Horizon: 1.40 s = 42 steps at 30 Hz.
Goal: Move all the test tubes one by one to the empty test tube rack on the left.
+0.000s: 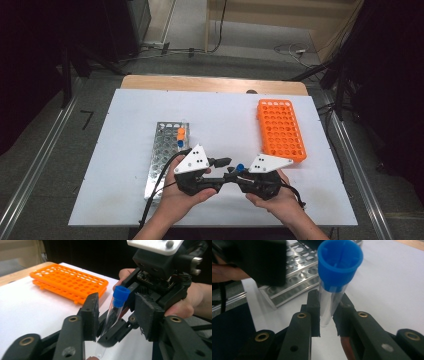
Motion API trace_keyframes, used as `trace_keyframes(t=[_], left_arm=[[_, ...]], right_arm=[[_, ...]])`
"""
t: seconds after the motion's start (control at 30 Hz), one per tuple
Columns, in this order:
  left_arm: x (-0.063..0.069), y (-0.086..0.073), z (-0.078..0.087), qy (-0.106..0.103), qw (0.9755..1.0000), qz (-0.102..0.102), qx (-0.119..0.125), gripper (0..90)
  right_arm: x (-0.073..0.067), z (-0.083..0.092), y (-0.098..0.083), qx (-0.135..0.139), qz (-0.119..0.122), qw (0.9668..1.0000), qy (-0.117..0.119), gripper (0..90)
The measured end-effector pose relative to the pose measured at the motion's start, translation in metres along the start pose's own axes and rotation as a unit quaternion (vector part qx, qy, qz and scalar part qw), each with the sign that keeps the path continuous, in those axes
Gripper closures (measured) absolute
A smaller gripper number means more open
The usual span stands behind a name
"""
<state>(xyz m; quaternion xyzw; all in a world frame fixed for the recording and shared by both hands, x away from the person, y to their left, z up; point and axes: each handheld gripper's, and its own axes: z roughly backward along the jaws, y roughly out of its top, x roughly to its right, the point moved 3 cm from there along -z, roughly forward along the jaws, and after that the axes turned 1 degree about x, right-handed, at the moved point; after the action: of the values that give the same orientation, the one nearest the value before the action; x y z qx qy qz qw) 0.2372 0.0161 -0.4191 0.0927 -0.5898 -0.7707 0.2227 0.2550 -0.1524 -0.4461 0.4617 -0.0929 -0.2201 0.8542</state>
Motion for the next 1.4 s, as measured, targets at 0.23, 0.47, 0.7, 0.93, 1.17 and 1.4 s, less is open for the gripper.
trace_keyframes(t=[0.23,0.47,0.7,0.93,1.17,1.4], left_arm=[[0.002,-0.003,-0.007,-0.017,0.9998,-0.002,-0.012,65.7],[0.001,-0.003,-0.007,-0.022,0.9996,0.001,-0.016,70.4],[0.003,-0.003,-0.006,-0.005,0.9998,-0.017,-0.014,73.9],[0.003,-0.003,-0.004,0.009,0.9995,-0.028,-0.009,76.1],[0.0,-0.001,0.0,0.021,0.9995,-0.022,0.005,76.3],[-0.007,0.003,0.014,0.039,0.9989,-0.014,0.024,76.3]], right_arm=[[-0.007,-0.001,0.002,-0.004,0.011,0.9999,0.01,74.3],[-0.009,-0.003,0.002,-0.012,0.013,0.9997,0.019,74.3],[-0.009,-0.002,0.002,-0.019,0.01,0.9994,0.025,74.1],[-0.009,-0.001,0.003,-0.017,0.008,0.9994,0.028,73.6],[-0.007,0.0,0.003,-0.012,0.003,0.9996,0.024,71.3],[-0.002,0.006,0.003,0.013,-0.002,0.9993,0.034,41.9]])
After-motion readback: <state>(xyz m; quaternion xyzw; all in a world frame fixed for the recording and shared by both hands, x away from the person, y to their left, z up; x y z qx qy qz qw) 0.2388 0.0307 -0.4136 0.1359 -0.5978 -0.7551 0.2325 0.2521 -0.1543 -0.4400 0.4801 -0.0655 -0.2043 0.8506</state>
